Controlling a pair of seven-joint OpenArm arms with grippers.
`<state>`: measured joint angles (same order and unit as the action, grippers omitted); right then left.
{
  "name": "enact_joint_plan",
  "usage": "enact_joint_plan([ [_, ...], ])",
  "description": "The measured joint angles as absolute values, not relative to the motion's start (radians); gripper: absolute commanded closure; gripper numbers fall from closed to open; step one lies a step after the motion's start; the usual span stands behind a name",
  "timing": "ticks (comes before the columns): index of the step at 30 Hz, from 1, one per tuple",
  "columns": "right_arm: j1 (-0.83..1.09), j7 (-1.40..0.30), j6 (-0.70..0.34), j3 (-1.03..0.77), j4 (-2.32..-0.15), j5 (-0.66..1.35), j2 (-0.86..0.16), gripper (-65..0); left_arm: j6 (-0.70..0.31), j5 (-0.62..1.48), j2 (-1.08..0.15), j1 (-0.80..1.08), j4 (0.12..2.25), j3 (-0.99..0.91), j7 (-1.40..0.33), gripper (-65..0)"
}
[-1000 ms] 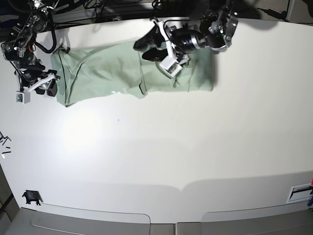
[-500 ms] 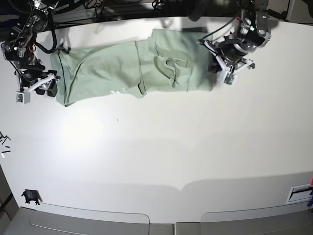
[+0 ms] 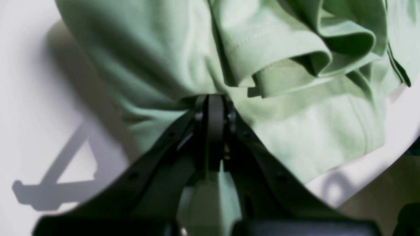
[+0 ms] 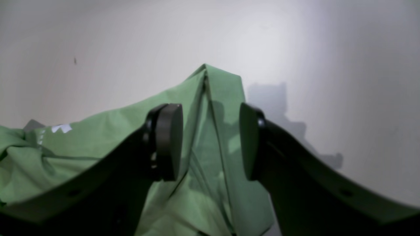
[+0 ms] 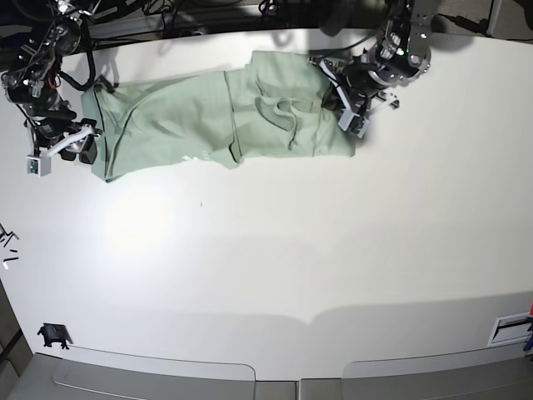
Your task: Fold the T-shirt properly
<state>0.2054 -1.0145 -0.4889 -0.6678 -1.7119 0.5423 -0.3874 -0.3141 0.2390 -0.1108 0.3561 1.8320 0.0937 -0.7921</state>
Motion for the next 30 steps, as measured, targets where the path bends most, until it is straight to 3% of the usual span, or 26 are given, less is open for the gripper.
enact_joint_plan([
  [5, 0.205, -1.015, -0.489, -0.668, -1.712, 0.543, -0.387, -26.5, -0.314, 0.239, -0.112, 0.321, 1.832, 0.093, -0.855, 0.0],
  [30, 0.205, -1.015, -0.489, -0.668, -1.712, 0.543, -0.387, -26.5, -0.313, 0.345, -0.111, 0.302, 1.832, 0.093, -0.807, 0.0],
])
